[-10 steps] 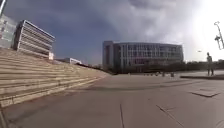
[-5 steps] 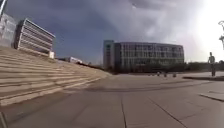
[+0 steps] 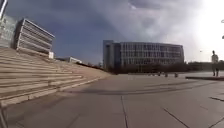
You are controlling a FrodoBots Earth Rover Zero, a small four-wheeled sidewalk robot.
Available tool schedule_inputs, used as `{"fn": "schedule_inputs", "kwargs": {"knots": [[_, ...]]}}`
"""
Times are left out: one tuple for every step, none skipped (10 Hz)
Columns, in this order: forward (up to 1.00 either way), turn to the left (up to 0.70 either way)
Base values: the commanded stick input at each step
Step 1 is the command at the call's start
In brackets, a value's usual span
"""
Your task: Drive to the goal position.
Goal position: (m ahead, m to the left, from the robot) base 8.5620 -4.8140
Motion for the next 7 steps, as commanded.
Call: {"fn": "schedule_inputs", "kwargs": {"knots": [[0.7, 0.0], [0.7, 0.0], [0.7, 0.0], [0.7, 0.0], [0.7, 0.0], [0.7, 0.0], [0.7, 0.0]]}}
